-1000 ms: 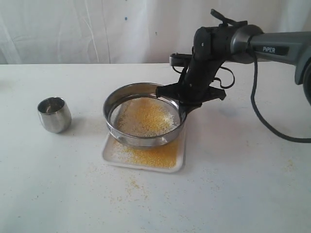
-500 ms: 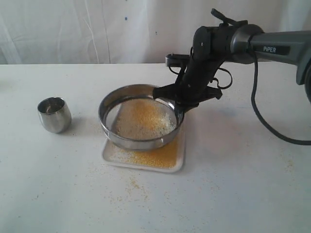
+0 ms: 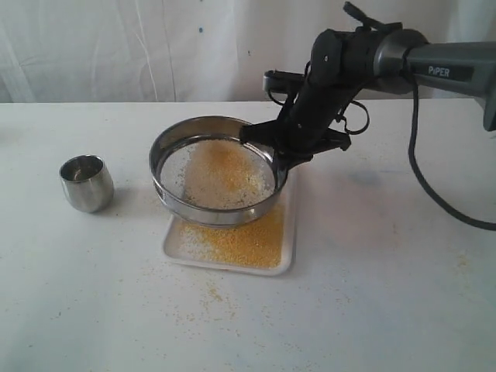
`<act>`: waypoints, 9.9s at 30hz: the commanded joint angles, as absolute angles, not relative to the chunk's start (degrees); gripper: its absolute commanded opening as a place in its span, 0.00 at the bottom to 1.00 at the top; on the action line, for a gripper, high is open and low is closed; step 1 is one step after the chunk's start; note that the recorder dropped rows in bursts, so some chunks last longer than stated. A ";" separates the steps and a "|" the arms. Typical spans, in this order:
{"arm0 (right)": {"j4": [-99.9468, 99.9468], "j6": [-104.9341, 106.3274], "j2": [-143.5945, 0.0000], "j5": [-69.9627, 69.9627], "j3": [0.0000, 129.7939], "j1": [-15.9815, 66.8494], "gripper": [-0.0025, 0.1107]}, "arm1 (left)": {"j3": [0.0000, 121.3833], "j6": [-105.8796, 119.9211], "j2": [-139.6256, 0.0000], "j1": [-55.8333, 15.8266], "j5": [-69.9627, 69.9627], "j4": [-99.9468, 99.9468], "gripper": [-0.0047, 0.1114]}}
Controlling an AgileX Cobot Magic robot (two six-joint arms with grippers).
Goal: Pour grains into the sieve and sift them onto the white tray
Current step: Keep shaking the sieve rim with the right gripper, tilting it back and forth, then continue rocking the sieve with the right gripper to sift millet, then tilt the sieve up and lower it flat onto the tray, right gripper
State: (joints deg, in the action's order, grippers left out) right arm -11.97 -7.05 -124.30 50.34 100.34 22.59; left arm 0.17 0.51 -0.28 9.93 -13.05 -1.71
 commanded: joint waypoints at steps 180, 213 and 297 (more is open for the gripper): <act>-11.16 -7.56 -124.66 56.39 100.57 22.71 0.02 | 0.00 0.00 0.00 9.57 -13.08 -1.64 0.04; -6.72 -11.67 -124.41 45.40 100.56 22.05 0.02 | 0.00 0.00 0.00 9.57 -13.08 -1.64 0.04; -13.67 -1.49 -125.33 57.02 105.42 18.09 0.02 | 0.00 0.00 0.00 9.57 -13.08 -1.64 0.04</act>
